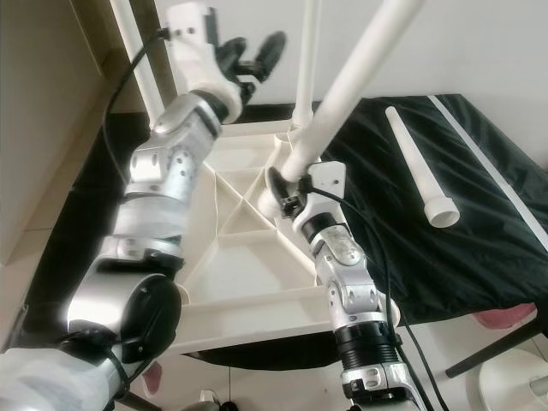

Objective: Building children table

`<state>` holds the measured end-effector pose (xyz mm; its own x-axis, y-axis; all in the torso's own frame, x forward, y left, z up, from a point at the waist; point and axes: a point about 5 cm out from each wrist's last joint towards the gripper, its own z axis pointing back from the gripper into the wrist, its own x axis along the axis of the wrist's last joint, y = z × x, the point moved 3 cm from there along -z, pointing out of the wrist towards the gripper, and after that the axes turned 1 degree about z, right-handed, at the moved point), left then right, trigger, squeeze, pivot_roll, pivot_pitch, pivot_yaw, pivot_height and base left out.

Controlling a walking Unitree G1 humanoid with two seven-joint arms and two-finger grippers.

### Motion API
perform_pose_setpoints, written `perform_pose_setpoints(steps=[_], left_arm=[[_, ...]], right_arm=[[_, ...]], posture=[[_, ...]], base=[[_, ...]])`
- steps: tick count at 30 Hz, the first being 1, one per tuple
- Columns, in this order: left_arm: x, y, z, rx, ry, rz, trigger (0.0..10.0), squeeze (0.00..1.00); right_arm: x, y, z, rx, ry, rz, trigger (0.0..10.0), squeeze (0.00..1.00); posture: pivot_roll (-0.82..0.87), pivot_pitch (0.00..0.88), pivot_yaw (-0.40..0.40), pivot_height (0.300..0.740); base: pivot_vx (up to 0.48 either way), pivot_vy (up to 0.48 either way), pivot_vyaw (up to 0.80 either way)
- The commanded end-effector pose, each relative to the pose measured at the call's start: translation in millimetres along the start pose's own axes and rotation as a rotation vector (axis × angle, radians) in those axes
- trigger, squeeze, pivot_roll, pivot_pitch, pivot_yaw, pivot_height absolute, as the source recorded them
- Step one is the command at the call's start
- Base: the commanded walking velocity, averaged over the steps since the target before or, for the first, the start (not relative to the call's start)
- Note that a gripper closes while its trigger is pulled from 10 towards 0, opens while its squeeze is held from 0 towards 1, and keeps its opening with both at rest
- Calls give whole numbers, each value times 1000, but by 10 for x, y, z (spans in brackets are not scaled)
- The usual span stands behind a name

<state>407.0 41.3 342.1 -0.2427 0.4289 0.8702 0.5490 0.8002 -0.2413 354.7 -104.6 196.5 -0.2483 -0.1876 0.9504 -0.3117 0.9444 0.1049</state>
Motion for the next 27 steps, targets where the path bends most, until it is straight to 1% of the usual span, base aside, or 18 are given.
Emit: perform_pose_setpoints(steps=[1, 3, 6, 7, 9, 12, 14, 15, 16, 18, 19, 20, 21, 22, 23, 24, 26, 27], left_arm=[[-109, 102, 58, 35, 24, 11, 10000, 0], [-197, 161, 138, 42, 31, 3, 10000, 0], [-324, 165, 245, 29, 50, -44, 10000, 0], [-324, 165, 245, 29, 50, -44, 10000, 0], [-444, 154, 343, 17, 73, -96, 10000, 0], [-480, 148, 372, 14, 80, -115, 10000, 0], [-615, 145, 459, 12, 115, -147, 10000, 0], [-615, 145, 459, 12, 115, -147, 10000, 0], [-701, 118, 528, -10, 136, -175, 10000, 0], [-701, 118, 528, -10, 136, -175, 10000, 0], [-782, 69, 605, -49, 154, -204, 10000, 0], [-782, 69, 605, -49, 154, -204, 10000, 0], [-853, -1, 685, -108, 171, -210, 10000, 0], [-853, -1, 685, -108, 171, -210, 10000, 0], [-912, -111, 781, -203, 188, -201, 10000, 0], [-912, -111, 781, -203, 188, -201, 10000, 0], [-971, -281, 931, -352, 213, -176, 10000, 0], [-971, -281, 931, -352, 213, -176, 10000, 0]], right_arm=[[92, -73, -39, -48, -43, 1, 10000, 0], [133, -169, -50, -104, -59, -5, 10000, 0], [157, -235, -54, -141, -64, -5, 10000, 0], [157, -235, -54, -141, -64, -5, 10000, 0], [166, -262, -48, -160, -68, -5, 10000, 0], [169, -269, -46, -166, -69, -6, 10000, 0], [174, -284, -45, -180, -70, -2, 10000, 0], [174, -284, -45, -180, -70, -2, 10000, 0], [177, -301, -46, -191, -69, 3, 10000, 0], [177, -301, -46, -191, -69, 3, 10000, 0], [179, -319, -47, -203, -68, 9, 10000, 0], [179, -319, -47, -203, -68, 9, 10000, 0], [177, -336, -47, -212, -67, 13, 10000, 0], [177, -336, -47, -212, -67, 13, 10000, 0], [166, -357, -43, -222, -62, 13, 10000, 0], [166, -357, -43, -222, -62, 13, 10000, 0], [150, -374, -35, -229, -55, 12, 10000, 0], [150, -374, -35, -229, -55, 12, 10000, 0]], posture=[[-13, 0, -8, 740], [-13, 0, -8, 740], [-7, 0, -12, 740], [-7, 0, -12, 740], [-4, 0, -14, 740], [-4, 0, -14, 740], [-3, 0, -15, 740], [-3, 0, -15, 740], [0, 0, -17, 740], [0, 0, -17, 740], [1, 0, -17, 740], [1, 0, -17, 740], [3, 0, -18, 740], [3, 0, -18, 740], [10, 0, -21, 740], [10, 0, -21, 740], [9, 0, -20, 740], [9, 0, -20, 740]], base=[[0, 0, 0], [0, 0, 0], [0, 0, 0], [0, 0, 0], [0, 0, 0], [0, 0, 0], [0, 0, 0], [0, 0, 0], [0, 0, 0], [0, 0, 0], [0, 0, 0], [0, 0, 0], [0, 0, 0], [0, 0, 0], [0, 0, 0], [0, 0, 0], [0, 0, 0], [0, 0, 0]])
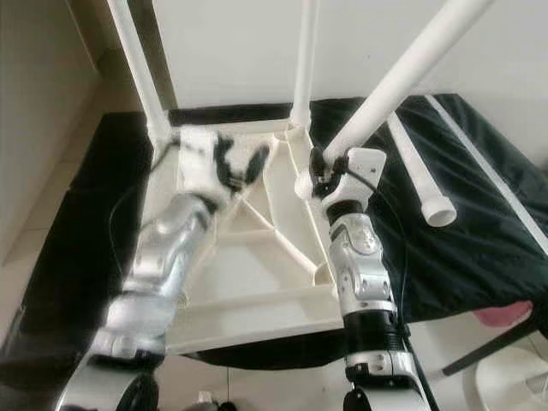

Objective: Building children table

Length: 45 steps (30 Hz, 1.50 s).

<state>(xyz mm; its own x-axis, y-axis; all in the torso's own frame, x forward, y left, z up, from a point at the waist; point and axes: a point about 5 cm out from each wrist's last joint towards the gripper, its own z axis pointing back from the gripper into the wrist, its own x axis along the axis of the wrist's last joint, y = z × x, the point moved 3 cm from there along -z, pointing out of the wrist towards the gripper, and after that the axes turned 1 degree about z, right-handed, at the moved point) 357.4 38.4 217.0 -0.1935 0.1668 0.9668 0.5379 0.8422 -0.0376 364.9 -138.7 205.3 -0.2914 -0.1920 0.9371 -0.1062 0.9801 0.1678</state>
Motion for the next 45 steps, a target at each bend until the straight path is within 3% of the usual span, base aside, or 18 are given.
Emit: perform_pose_setpoints(steps=[1, 9, 16, 23, 30, 34, 37, 45], left_arm=[[41, -358, 66, -377, -5, -10, 10000, 0], [-177, -478, 272, -515, 94, -34, 10000, 0], [-418, -601, 615, -705, 257, -104, 10000, 0], [-438, -656, 758, -789, 279, -89, 10000, 0], [-564, -593, 818, -802, 360, -155, 10000, 0], [-671, -493, 772, -740, 419, -219, 10000, 0], [-818, -317, 697, -631, 496, -300, 10000, 0], [-950, -153, 645, -529, 560, -424, 10000, 0]], right_arm=[[23, -37, -12, -12, -8, 10, 10000, 0], [47, -98, -21, -33, -12, 22, 10000, 0], [46, -97, -18, -42, -14, 23, 10000, 0], [47, -103, -24, -47, -14, 21, 10000, 0], [46, -94, -30, -45, -12, 21, 10000, 0], [35, -89, -27, -43, -7, 32, 10000, 0], [21, -91, -20, -43, -2, 35, 10000, 0], [18, -92, -19, -45, 1, 35, 10000, 0]], posture=[[8, 0, -21, 740], [1, 0, -11, 740], [1, 0, -5, 740], [2, 0, -6, 740], [4, 0, -7, 740], [3, 0, -7, 740], [1, 0, -6, 740], [1, 0, -5, 740]], base=[[0, 0, 0], [0, 0, 0], [0, 0, 0], [0, 0, 0], [0, 0, 0], [0, 0, 0], [0, 0, 0], [0, 0, 0]])
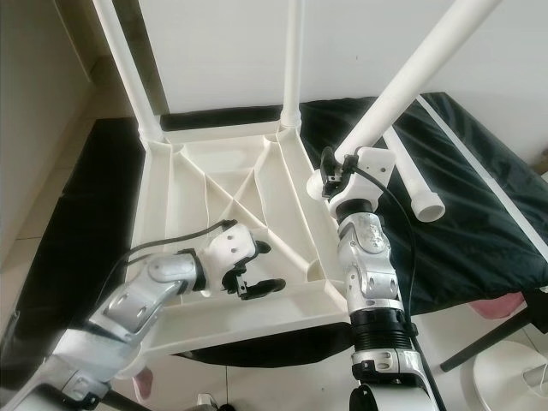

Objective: Building children table

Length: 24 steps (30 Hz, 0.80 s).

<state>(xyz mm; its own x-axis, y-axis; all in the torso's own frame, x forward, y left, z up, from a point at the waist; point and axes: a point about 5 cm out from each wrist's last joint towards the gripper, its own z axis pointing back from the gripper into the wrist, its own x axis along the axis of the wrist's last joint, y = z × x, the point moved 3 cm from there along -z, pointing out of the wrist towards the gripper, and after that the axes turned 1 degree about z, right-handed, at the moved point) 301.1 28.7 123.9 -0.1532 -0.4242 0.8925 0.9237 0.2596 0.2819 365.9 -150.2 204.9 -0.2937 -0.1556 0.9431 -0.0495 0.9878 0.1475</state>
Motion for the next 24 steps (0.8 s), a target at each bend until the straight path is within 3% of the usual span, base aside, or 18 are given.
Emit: perform_pose_setpoints(steps=[1, 5, 13, 19, 22, 24], left_arm=[[-250, 133, 21, 187, 121, -12, 10000, 0], [-322, 202, 11, 238, 169, -47, 10000, 0], [-278, 245, -20, 255, 128, -16, 10000, 0], [-95, 103, -36, 149, -12, 37, 10000, 0], [-74, 77, -36, 131, -29, 43, 10000, 0], [-9, -39, -33, 59, -79, 56, 10000, 0]], right_arm=[[2, 22, -15, 3, 1, -3, 10000, 0], [-10, 32, -8, 4, 5, -2, 10000, 0], [-20, 52, -13, 11, 8, -1, 10000, 0], [-28, 58, -18, 14, 10, 0, 10000, 0], [-30, 58, -19, 14, 10, 0, 10000, 0], [-38, 67, -17, 17, 11, -2, 10000, 0]], posture=[[1, 0, -5, 740], [-2, 0, -4, 740], [-3, 0, -5, 740], [0, 0, -3, 740], [0, 0, -3, 740], [2, 0, -1, 740]], base=[[0, 0, 0], [0, 0, 0], [0, 0, 0], [0, 0, 0], [0, 0, 0], [0, 0, 0]])
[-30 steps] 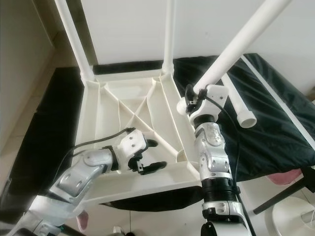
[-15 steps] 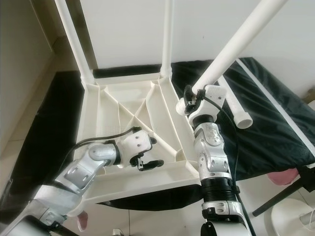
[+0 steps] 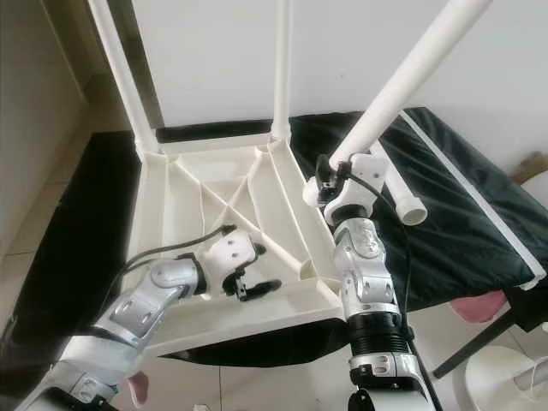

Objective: Building children table

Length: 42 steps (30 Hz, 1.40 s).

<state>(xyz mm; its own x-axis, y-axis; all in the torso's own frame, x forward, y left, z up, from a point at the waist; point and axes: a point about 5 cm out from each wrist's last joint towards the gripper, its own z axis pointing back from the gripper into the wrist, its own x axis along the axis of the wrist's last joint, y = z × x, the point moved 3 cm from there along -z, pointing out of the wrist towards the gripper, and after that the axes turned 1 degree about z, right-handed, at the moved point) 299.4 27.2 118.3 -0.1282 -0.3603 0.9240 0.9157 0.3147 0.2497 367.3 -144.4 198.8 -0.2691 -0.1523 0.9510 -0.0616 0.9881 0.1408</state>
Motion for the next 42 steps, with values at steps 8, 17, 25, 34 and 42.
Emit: perform_pose_setpoints(steps=[8, 17, 25, 34, 42], left_arm=[[109, -152, -11, -70, -81, 27, 10000, 0], [69, -248, 16, -118, -61, 19, 10000, 0], [100, -396, 50, -209, -79, 16, 10000, 0], [-157, -152, -36, -37, 107, -35, 10000, 0], [-198, 258, -122, 286, 180, -7, 10000, 0]], right_arm=[[4, 31, -3, 11, -5, -3, 10000, 0], [-33, -49, 25, -12, 18, 18, 10000, 0], [-59, -60, 38, -15, 28, 23, 10000, 0], [-62, -44, 29, -12, 28, 21, 10000, 0], [-58, -44, 28, -16, 28, 16, 10000, 0]], posture=[[7, 0, -3, 740], [6, 0, -5, 740], [6, 0, -4, 740], [9, 0, -2, 740], [6, 0, 0, 740]], base=[[0, 0, 0], [0, 0, 0], [0, 0, 0], [0, 0, 0], [0, 0, 0]])
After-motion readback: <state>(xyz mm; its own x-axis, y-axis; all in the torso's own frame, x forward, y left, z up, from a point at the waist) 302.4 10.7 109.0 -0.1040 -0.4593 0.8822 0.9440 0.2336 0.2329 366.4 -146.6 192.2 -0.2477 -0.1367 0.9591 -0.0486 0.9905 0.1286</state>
